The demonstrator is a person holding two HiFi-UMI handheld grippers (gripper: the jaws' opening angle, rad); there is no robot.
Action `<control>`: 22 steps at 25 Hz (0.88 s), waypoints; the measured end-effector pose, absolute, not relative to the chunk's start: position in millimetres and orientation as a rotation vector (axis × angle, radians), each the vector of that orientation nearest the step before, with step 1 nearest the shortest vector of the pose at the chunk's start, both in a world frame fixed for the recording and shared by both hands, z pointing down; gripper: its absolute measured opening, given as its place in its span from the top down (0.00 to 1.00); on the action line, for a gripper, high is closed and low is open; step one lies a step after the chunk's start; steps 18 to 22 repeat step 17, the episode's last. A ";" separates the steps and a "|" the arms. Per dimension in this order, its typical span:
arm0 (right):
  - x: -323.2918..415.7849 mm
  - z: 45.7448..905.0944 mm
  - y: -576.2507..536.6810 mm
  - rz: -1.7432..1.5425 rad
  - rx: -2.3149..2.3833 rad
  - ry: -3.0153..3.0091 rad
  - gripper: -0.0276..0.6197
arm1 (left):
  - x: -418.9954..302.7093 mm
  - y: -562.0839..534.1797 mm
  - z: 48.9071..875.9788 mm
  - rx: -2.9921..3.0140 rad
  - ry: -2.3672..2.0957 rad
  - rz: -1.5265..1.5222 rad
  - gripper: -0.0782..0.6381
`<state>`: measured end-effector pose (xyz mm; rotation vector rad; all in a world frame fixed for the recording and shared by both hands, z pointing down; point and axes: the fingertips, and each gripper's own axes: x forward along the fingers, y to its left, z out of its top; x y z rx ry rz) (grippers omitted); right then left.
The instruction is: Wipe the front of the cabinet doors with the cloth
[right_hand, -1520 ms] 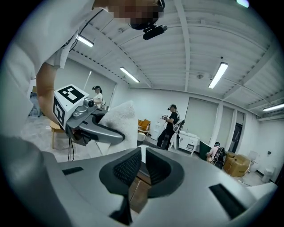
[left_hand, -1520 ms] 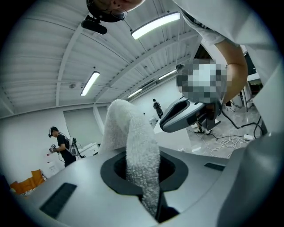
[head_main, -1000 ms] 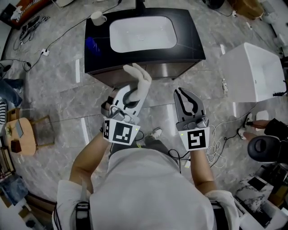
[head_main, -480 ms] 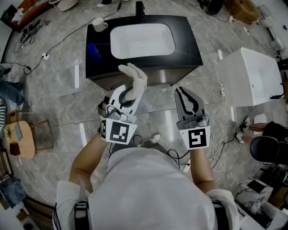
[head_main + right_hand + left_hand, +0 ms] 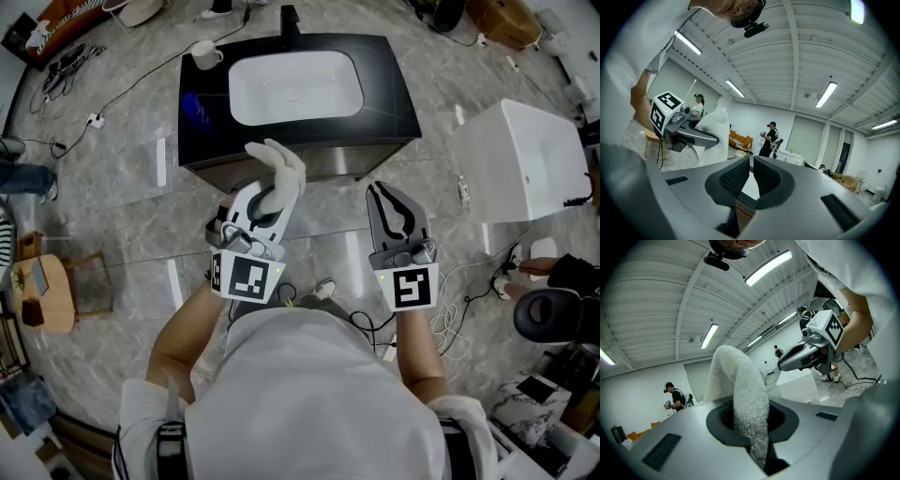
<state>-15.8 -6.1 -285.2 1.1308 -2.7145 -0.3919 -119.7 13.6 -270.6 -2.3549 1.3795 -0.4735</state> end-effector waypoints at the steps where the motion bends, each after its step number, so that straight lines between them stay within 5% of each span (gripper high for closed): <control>1: -14.9 -285.5 -7.2 -0.394 1.134 -2.716 0.88 | -118.8 12.7 -270.9 -2.355 1.377 -0.472 0.81; 22: 8.1 -294.3 -1.3 -0.417 1.184 -2.691 0.88 | -102.3 21.1 -279.1 -2.352 1.348 -0.460 0.81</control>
